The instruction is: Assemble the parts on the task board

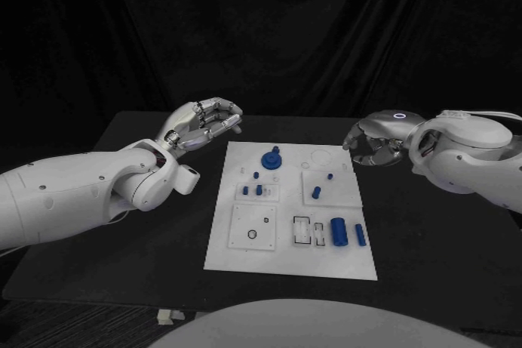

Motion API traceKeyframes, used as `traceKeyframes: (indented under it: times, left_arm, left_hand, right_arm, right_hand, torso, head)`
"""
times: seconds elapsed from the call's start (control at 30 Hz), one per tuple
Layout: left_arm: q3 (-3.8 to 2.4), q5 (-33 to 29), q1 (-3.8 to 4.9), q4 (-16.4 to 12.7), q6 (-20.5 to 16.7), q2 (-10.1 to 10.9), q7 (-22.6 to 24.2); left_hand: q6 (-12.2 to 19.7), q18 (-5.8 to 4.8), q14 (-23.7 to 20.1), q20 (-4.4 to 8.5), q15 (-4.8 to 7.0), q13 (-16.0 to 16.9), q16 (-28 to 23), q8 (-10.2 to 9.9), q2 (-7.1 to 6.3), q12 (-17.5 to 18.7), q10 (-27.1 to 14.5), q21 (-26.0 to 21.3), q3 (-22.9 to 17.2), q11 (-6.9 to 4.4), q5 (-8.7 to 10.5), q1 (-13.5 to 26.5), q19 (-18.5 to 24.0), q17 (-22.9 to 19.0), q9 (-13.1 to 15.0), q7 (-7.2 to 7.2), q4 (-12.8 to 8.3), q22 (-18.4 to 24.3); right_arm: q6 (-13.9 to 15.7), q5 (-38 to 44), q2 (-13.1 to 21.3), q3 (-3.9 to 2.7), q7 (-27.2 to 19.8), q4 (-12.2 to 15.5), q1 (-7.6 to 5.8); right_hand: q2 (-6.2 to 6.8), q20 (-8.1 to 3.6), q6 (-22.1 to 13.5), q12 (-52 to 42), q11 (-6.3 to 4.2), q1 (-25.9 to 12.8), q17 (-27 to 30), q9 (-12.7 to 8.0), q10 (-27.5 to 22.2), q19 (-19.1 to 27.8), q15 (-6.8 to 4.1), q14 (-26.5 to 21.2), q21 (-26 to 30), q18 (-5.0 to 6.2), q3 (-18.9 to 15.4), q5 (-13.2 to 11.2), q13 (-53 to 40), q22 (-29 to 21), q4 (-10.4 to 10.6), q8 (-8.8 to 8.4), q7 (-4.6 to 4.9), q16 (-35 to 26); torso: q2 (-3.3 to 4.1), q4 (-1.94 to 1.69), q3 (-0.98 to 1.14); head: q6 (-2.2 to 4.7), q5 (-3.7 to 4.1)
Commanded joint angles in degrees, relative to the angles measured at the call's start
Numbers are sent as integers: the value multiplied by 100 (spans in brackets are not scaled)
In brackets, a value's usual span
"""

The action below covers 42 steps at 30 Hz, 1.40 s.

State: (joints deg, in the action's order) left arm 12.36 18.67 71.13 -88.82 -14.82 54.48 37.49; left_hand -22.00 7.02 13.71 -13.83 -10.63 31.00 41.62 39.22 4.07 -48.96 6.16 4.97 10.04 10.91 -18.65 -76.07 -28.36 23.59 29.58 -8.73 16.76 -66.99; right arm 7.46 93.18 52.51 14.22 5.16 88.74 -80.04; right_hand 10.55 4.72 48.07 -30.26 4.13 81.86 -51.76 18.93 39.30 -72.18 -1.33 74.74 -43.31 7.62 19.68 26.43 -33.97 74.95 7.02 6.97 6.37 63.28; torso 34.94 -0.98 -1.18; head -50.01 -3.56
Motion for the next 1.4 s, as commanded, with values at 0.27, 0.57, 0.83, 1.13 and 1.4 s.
traceKeyframes:
  times: [0.27,0.57,0.83,1.13,1.4]
  left_arm:
    - [-4,-583,-56,18,600,-33,878]
    - [-4,-589,-86,192,735,-74,872]
    - [-4,-590,-104,310,838,-144,798]
    - [-4,-590,-113,362,878,-180,731]
    - [-4,-590,-120,395,900,-209,702]
  left_hand:
    - [-4,172,-117,-202,-17,-2048,-731,-2377,375,881,-247,-129,407,-57,-255,-503,523,-1250,-2043,268,-5,610]
    - [-321,169,-438,-266,-70,-2812,-1713,-3048,462,1668,-413,-128,440,-294,-484,-765,868,-1912,-2349,336,-25,1156]
    - [-695,146,-293,-283,-134,-2817,-1589,-3052,492,1657,-406,-104,370,-360,-716,-1014,774,-1983,-2343,186,-60,1293]
    - [-775,92,-143,-288,-205,-2810,-1423,-3092,508,1604,-380,-90,319,-282,-875,-1189,665,-1993,-2365,207,-103,1374]
    - [-921,57,-39,-287,-237,-2805,-1315,-3068,524,1547,-345,-75,278,-256,-967,-1292,579,-1987,-2354,168,-137,1420]
  right_arm:
    - [64,202,-226,-4,-44,-359,396]
    - [274,206,-336,-5,-251,-497,537]
    - [293,206,-482,-5,-300,-728,640]
    - [324,136,-629,-5,-364,-927,744]
    - [312,79,-745,-5,-407,-1046,795]
  right_hand:
    - [-76,51,-5,522,92,-215,-381,-200,218,-382,44,350,-497,-56,-260,-937,718,565,-4,-207,110,394]
    - [-195,52,112,1036,119,-125,-597,-447,652,-604,46,539,-893,-116,-353,-604,1422,657,-75,-274,177,605]
    - [-203,44,365,1251,111,-143,-599,-520,1127,-630,46,562,-946,-125,-154,-373,1785,667,-55,-231,173,622]
    - [-215,92,503,1370,115,-187,-610,-595,1489,-654,114,595,-987,-136,-5,-471,1999,671,-8,-232,207,647]
    - [-209,120,720,1478,83,-210,-613,-630,1831,-679,141,620,-1040,-138,98,-594,2168,679,13,-191,188,663]
  torso:
    - [109,-187,-155]
    - [111,-217,-172]
    - [93,-235,-140]
    - [79,-226,-147]
    - [76,-277,-153]
  head:
    - [1,178]
    - [1,255]
    - [1,286]
    - [1,240]
    - [1,268]
